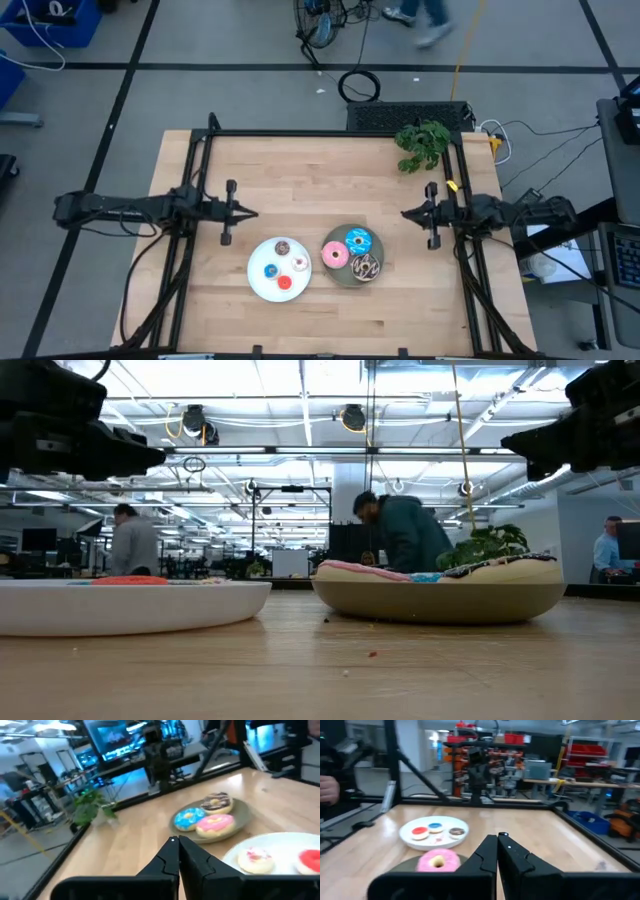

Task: Pick & Place donuts
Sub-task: Return to Home Position

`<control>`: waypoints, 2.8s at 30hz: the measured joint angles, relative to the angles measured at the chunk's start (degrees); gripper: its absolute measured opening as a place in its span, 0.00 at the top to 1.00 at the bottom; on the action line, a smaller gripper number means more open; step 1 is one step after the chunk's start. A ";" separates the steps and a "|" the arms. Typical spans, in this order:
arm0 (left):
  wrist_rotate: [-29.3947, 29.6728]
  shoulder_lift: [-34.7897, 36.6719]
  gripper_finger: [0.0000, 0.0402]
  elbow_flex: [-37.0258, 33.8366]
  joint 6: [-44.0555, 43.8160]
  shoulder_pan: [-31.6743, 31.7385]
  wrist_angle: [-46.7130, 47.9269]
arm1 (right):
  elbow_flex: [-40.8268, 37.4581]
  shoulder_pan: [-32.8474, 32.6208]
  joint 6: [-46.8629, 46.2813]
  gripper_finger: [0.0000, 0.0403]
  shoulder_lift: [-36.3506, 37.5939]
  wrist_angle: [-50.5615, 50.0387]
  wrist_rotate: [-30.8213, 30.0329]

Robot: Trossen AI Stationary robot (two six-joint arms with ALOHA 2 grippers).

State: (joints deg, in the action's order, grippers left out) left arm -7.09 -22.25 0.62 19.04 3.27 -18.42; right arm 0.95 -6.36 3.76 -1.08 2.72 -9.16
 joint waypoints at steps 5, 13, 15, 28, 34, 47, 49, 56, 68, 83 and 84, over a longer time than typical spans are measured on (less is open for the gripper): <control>-0.44 0.01 0.97 0.00 -3.85 5.60 1.90 | -0.04 4.13 -1.80 1.00 -0.41 -0.04 0.12; -0.39 0.03 0.95 0.00 -10.10 8.75 3.76 | -0.09 5.06 -1.56 1.00 -0.44 -0.23 3.01; -0.39 0.03 0.93 0.00 -10.62 8.77 5.28 | -0.09 5.06 -0.82 1.00 -0.44 -0.02 2.55; -0.38 -0.52 0.87 -0.02 -15.13 7.32 8.26 | -0.09 5.04 -0.49 1.00 -0.44 0.39 1.78; -0.39 -0.52 0.87 -0.02 -15.06 7.32 7.91 | -0.11 5.04 -0.49 1.00 -0.44 0.43 1.77; -0.35 -0.52 0.87 -0.02 -14.88 7.32 7.87 | -0.11 5.02 -0.49 1.00 -0.44 0.46 1.77; -0.35 -0.52 0.87 -0.02 -14.88 7.30 7.87 | -0.11 5.02 -0.49 1.00 -0.44 0.46 1.77; -0.33 -0.52 0.87 -0.02 -14.86 7.30 7.87 | -0.11 5.02 -0.49 1.00 -0.44 0.46 1.74; -0.31 -0.52 0.87 -0.02 -14.83 7.30 7.87 | -0.11 5.02 -0.49 1.00 -0.44 0.46 1.74; -0.31 -0.52 0.87 -0.02 -14.83 7.30 7.87 | -0.12 5.02 -0.49 1.00 -0.44 0.47 1.74; -0.32 -0.52 0.87 -0.02 -14.83 7.30 7.87 | -0.13 5.02 -0.50 1.00 -0.44 0.47 1.74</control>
State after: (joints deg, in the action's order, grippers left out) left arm -7.42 -22.76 0.60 4.21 10.57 -10.55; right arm 0.83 -1.34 3.26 -1.52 3.19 -7.42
